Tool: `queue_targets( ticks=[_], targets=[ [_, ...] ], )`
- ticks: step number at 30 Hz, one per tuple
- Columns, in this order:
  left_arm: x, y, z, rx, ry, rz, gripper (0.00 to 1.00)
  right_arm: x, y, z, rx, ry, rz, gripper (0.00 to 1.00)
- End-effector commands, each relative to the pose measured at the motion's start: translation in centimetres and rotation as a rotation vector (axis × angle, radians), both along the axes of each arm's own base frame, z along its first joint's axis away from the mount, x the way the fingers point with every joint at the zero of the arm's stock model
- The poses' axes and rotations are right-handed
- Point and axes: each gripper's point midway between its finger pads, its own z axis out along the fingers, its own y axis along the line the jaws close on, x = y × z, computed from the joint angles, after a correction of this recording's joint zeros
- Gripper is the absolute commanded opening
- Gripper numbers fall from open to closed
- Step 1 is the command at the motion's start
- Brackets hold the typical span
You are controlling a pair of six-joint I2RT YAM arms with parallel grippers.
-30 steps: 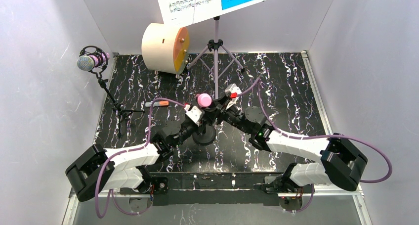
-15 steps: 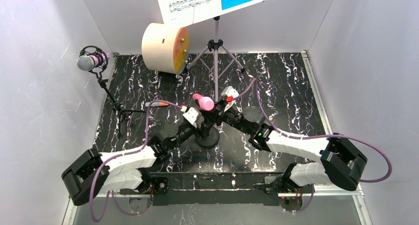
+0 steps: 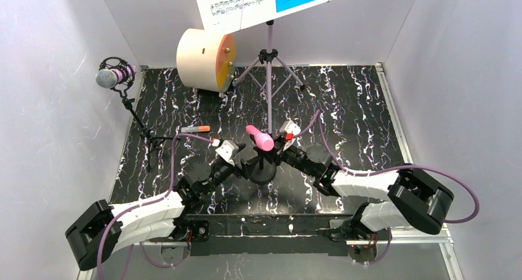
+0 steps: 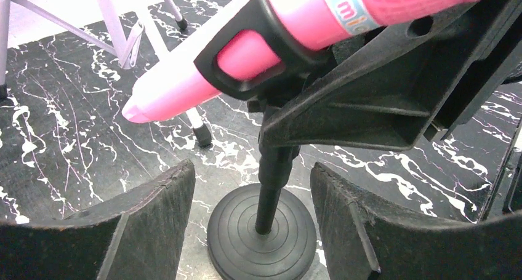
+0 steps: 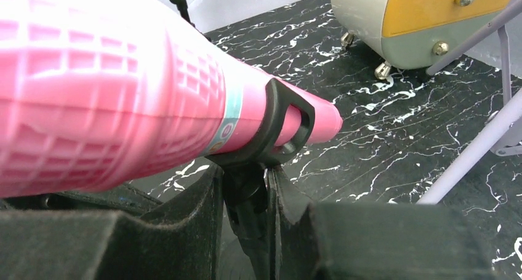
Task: Pack up the instrument practice props
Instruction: Adjust the microphone stand at the center of the board.
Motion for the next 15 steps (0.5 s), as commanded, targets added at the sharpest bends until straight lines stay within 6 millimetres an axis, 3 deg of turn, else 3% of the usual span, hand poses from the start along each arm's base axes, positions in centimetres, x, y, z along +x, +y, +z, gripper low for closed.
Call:
queue_targets(
  ticks=[1, 4, 9, 15],
  targets=[
    [-0.4, 0.1, 0.2, -0.028, 0.005, -0.007, 0.67, 0.5, -0.3, 1.0, 0.066, -0.036, -0.026, 0.05],
    [-0.5, -0.1, 0.4, -0.034, 0.009, -0.016, 0.68, 0.3, -0.1, 0.4, 0.060, -0.015, -0.017, 0.17],
    [-0.3, -0.4, 0.6, -0.040, 0.020, -0.016, 0.68, -0.2, -0.5, 0.4, 0.053, 0.015, -0.007, 0.54],
    [0.0, -0.9, 0.8, -0.048, 0.035, -0.017, 0.68, -0.9, -1.8, 1.3, 0.023, 0.079, -0.022, 0.77]
  ],
)
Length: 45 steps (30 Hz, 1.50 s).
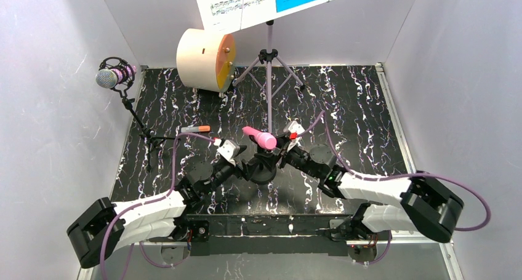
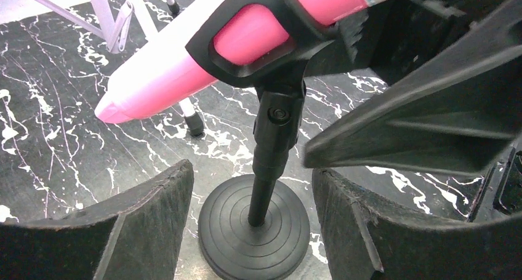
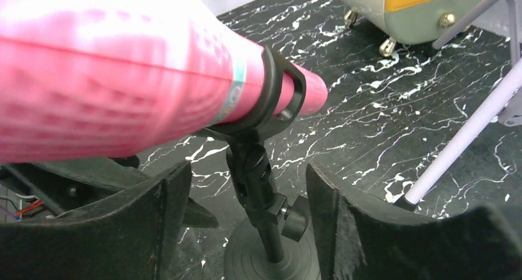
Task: Pack up the instrument practice props
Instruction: Adjust the microphone stand at the center of the board, then remove the microphone from the microphone stand.
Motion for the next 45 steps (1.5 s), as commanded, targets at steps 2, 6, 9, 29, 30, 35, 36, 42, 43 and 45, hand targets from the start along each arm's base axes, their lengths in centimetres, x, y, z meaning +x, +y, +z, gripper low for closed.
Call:
queue_targets(
  ticks=[2, 6, 9, 29, 30, 35, 36, 42, 43, 45],
  targets=[
    [0.4, -1.0, 1.8, -0.047, -0.004, -0.007, 0.69, -0.7, -1.4, 2.5, 0.012, 0.037, -0.019, 0.82],
    [0.7, -1.4, 2.0, -0.048, 0.006, -0.005, 0.69, -1.9, -2.7, 3.6, 0.021, 0.076, -0.011, 0.91],
    [1.1, -1.6, 2.2, -0.054, 0.014, 0.003, 0.69, -2.8, -3.5, 4.9, 0.021, 0.098, 0.000, 0.98],
    [2.5, -3.1, 2.4, -0.043, 0.024, 0.012, 0.66, -3.0, -2.9, 16.7, 0.126, 0.131, 0.017, 0.97],
    [2.5, -3.3, 2.5, -0.043, 0.024, 0.012, 0.65, -2.7, -2.8, 16.6, 0.120, 0.136, 0.007, 0.97],
    [3.0, -3.2, 2.8, -0.047, 0.022, 0.034, 0.64, -1.2, -2.8, 15.0, 0.073, 0.171, -0.069, 0.88],
    [3.1, -3.1, 2.8, -0.046, 0.022, 0.042, 0.63, -1.2, -2.9, 14.6, 0.062, 0.178, -0.073, 0.86],
    [3.9, -2.4, 2.3, -0.044, 0.034, 0.106, 0.46, -1.8, -3.7, 12.5, 0.018, 0.216, -0.077, 0.65],
    [4.0, -2.3, 2.3, -0.045, 0.035, 0.117, 0.42, -1.9, -3.9, 12.2, 0.013, 0.222, -0.077, 0.61],
    [4.3, -2.0, 2.1, -0.041, 0.038, 0.139, 0.34, -2.3, -4.2, 11.5, 0.000, 0.237, -0.077, 0.55]
  ],
)
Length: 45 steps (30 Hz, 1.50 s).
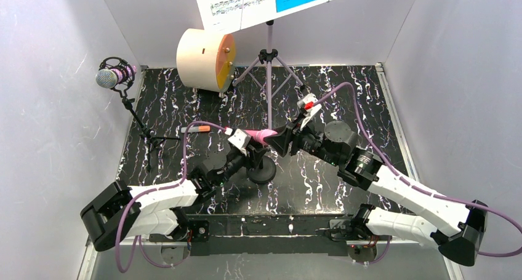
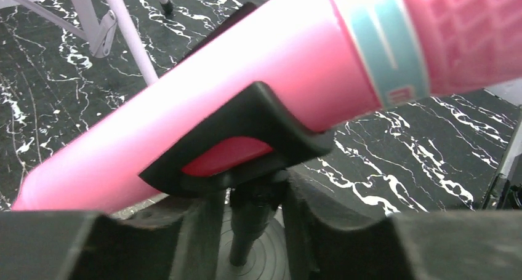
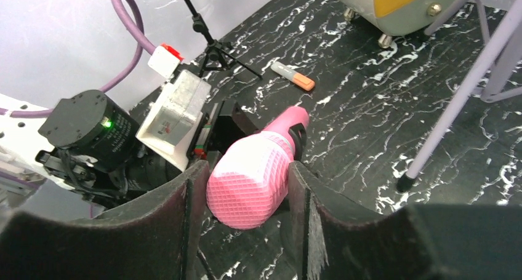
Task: Pack up the instrument practice props
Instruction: Remove the microphone from the microphone stand.
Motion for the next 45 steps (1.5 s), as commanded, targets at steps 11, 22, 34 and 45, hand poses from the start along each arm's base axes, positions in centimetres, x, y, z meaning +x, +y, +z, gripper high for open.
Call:
queue_targets(
  ticks=[11, 22, 34, 45],
  targets=[
    [3.2, 2.7, 1.4, -0.019, -0.035, 0.235, 0.04, -2.6, -1.9, -5.5, -0.129, 0.127, 0.057, 0.33],
    [3.6, 4.4, 0.3, -0.023, -0.005, 0.316, 0.00, -5.2, -2.0, -10.4, -0.226, 0.239, 0.169, 0.21],
    [2.8, 5.1, -1.3, 0.100, -0.068, 0.261, 0.00, -4.3, -1.0, -7.6, -0.248, 0.221, 0.174, 0.70],
    [1.5, 4.5, -2.0, 0.127, -0.094, 0.168, 0.00, 0.3, 1.6, -2.9, -0.318, 0.115, 0.102, 0.99]
  ],
)
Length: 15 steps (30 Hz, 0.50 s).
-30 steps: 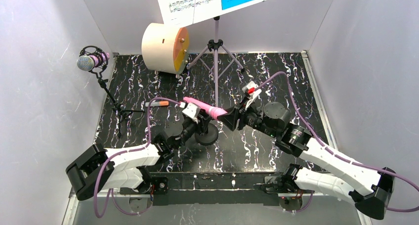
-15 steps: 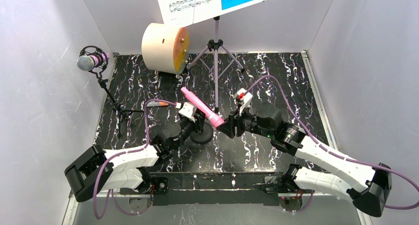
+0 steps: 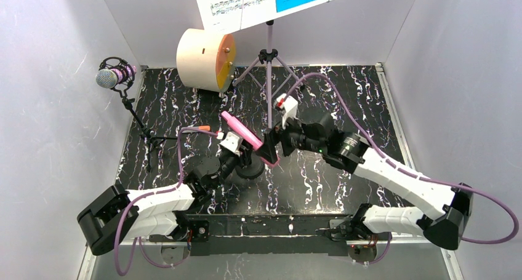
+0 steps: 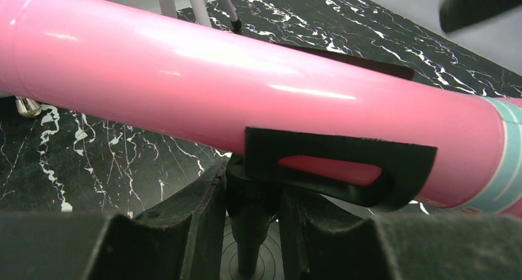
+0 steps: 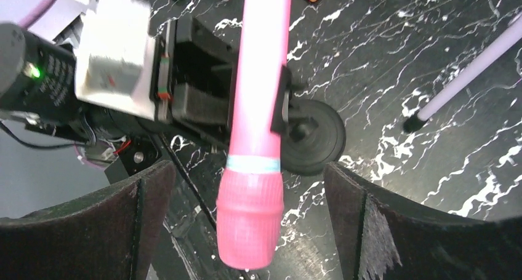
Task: Pack up the instrument practice props
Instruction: Remove the microphone from the microphone stand.
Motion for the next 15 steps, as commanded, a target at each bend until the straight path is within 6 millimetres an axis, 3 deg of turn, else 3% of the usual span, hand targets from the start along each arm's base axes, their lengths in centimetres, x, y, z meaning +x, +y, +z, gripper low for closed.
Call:
queue_targets(
  ticks=[1, 6, 15],
  targets=[
    [0.0, 0.8, -2.1, 0.079, 0.021, 0.006, 0.00, 1.7, 1.4, 2.9, -0.023, -0.058, 0.013, 0.99],
    [0.1, 0.9, -2.2, 0.081, 0.022, 0.018, 0.00, 1.5, 3.1, 1.2, -0.088, 0.027, 0.087, 0.96],
    [0.6, 1.5, -2.4, 0.080, 0.033, 0.062, 0.00, 0.5, 3.7, -1.0, -0.161, 0.102, 0.167, 0.84]
  ],
)
